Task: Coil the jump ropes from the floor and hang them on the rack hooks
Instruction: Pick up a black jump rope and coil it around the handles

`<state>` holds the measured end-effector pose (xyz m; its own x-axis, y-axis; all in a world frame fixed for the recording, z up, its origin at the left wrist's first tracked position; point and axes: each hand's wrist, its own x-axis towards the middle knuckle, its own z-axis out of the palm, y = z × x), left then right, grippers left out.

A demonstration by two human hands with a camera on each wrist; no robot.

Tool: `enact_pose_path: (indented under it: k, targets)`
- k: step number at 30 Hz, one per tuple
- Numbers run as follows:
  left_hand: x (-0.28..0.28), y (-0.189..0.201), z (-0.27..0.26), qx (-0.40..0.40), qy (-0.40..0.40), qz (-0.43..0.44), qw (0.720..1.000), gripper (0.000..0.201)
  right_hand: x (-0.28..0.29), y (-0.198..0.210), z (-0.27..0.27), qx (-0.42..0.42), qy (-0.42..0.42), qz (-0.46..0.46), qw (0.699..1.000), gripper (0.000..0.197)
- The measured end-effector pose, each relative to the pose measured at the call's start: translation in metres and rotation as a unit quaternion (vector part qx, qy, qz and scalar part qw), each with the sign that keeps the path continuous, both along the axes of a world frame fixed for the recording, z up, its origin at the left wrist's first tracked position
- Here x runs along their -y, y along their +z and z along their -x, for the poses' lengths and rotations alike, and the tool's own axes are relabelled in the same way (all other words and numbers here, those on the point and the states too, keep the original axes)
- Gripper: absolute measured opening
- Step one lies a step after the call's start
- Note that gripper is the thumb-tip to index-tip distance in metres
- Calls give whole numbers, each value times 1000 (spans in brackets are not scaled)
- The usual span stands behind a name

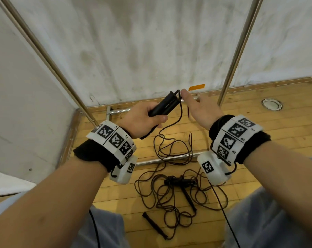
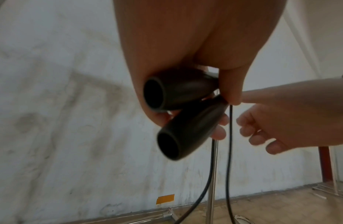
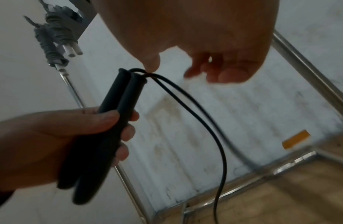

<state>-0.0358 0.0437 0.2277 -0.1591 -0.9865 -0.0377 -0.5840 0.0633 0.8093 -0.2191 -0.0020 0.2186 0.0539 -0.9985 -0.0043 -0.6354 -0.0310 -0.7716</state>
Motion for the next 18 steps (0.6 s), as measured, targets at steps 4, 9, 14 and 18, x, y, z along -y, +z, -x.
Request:
enact_pose_path:
  k: [4, 9, 14, 18]
  targets:
    - [-1, 2, -3, 33, -18, 5, 999, 14, -2, 1, -1, 101, 33, 125, 987, 27]
    - [-1, 3, -5, 34, -33, 7, 999, 15, -14, -1, -9, 157, 127, 45, 978, 32]
    - [-4, 2, -10, 31, -27, -10, 999, 13, -15, 11, -8, 240, 136, 6, 961, 18]
    - [-5, -1, -14, 64, -26, -32, 997, 7, -12, 20, -7, 276, 94, 18, 956, 20]
